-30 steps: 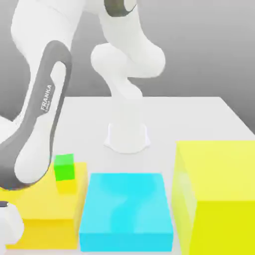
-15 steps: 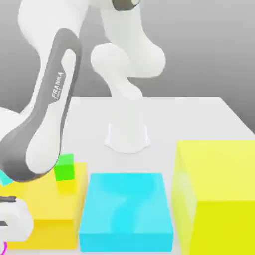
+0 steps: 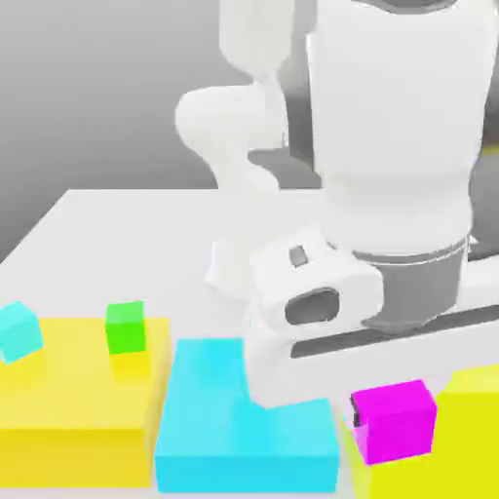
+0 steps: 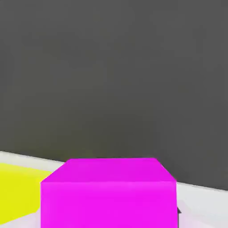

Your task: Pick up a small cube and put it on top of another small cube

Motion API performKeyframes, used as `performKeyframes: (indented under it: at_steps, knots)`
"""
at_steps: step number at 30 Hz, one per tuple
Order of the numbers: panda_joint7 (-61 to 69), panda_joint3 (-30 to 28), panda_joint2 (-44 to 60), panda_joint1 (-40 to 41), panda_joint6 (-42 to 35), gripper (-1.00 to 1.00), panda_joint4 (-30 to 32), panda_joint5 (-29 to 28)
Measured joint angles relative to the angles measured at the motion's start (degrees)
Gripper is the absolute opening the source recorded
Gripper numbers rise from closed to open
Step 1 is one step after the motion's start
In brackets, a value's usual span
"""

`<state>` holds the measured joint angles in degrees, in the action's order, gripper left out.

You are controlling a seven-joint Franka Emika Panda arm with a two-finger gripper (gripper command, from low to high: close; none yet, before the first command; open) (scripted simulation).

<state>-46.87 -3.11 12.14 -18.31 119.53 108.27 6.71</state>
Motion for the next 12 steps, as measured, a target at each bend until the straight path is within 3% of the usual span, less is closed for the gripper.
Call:
performKeyframes:
  at_steps: [5, 8, 9, 12]
  knots:
    - [-12.5, 4.7, -5.0, -8.2, -4.7, -1.00, -0.5, -5.7]
    - [-14.1, 4.7, -3.5, -9.2, 0.6, -1.00, 3.3, -6.5]
    - [-14.2, 4.6, -3.1, -9.2, 2.0, 1.00, 4.2, -6.6]
    - [-14.2, 4.6, -3.1, -9.2, 2.0, 1.00, 4.2, -6.6]
